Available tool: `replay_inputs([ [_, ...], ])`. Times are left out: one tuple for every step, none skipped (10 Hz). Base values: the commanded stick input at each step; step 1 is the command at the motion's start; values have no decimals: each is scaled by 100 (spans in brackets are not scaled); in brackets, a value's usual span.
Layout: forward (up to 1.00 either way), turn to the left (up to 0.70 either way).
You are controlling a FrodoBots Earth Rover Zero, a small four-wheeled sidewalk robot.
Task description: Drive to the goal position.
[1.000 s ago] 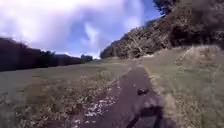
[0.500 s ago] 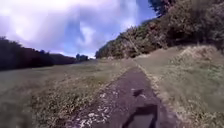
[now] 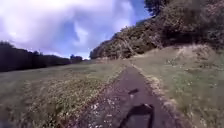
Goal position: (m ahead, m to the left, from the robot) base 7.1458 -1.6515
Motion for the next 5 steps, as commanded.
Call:
replay_inputs([
  [85, 0],
  [85, 0],
  [85, 0],
  [85, -18],
  [85, -26],
])
